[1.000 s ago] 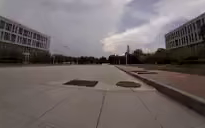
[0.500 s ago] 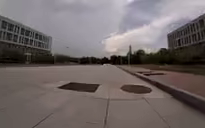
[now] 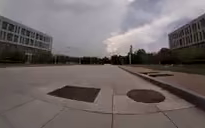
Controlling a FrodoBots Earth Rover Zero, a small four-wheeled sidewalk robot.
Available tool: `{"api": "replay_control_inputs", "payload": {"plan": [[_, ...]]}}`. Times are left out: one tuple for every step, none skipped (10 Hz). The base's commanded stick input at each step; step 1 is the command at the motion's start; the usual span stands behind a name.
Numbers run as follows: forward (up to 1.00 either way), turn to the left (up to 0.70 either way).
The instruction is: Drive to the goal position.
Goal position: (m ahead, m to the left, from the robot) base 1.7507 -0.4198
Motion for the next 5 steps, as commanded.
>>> {"api": "replay_control_inputs", "payload": {"plan": [[1.00, 0.00], [1.00, 0.00], [1.00, 0.00], [1.00, 0.00], [1.00, 0.00]]}}
